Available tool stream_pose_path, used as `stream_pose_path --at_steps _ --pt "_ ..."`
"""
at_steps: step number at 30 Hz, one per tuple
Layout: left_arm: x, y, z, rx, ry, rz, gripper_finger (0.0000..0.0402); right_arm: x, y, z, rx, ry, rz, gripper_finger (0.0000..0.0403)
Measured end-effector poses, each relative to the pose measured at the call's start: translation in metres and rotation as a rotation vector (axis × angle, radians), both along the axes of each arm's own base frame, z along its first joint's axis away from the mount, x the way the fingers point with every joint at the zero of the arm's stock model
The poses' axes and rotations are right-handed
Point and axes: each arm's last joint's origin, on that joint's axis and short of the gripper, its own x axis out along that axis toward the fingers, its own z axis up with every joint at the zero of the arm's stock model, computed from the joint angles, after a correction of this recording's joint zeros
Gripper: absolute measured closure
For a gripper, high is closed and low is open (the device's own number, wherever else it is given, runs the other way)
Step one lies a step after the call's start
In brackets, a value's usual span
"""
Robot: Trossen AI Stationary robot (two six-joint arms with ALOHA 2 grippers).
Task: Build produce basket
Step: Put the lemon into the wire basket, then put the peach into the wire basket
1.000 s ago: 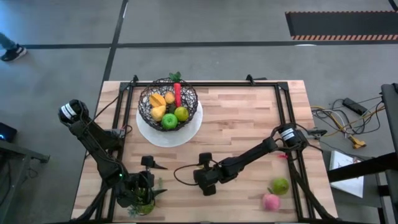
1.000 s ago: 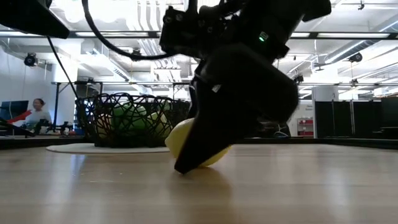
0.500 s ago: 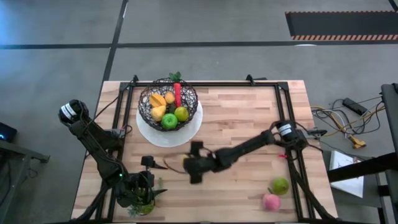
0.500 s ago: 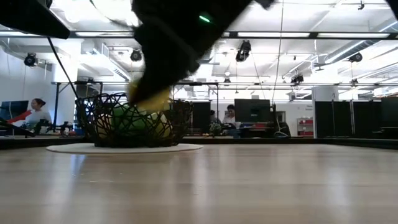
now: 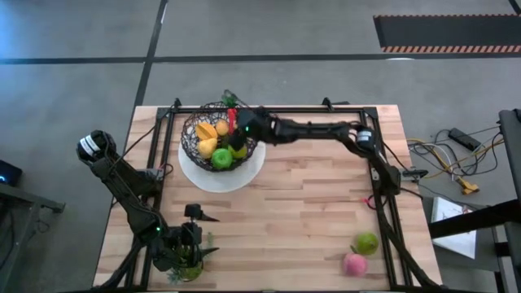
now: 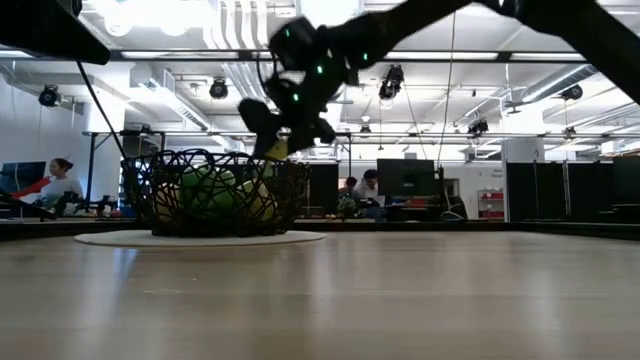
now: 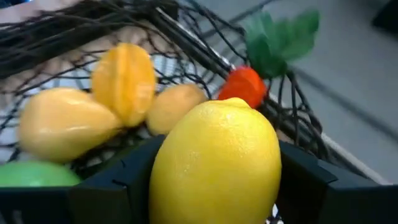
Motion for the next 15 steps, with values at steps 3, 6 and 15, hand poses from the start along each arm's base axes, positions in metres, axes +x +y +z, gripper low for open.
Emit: stream_pose_path --at_steps 3,6,15 --pt "0.000 0.000 0.000 -0.002 -0.001 0.000 0.0011 -0.004 -0.028 -0.012 0.079 -0.021 -0.025 0.0154" --pt "0.000 0.000 0.000 -0.008 -0.005 0.001 0.0011 -0.007 -0.043 -0.020 0.120 -0.028 -0.028 0.0145" --pt "0.001 -0.001 0.001 -0.013 -0.010 0.001 0.0011 -0.006 -0.039 -0.010 0.106 -0.021 0.013 0.0125"
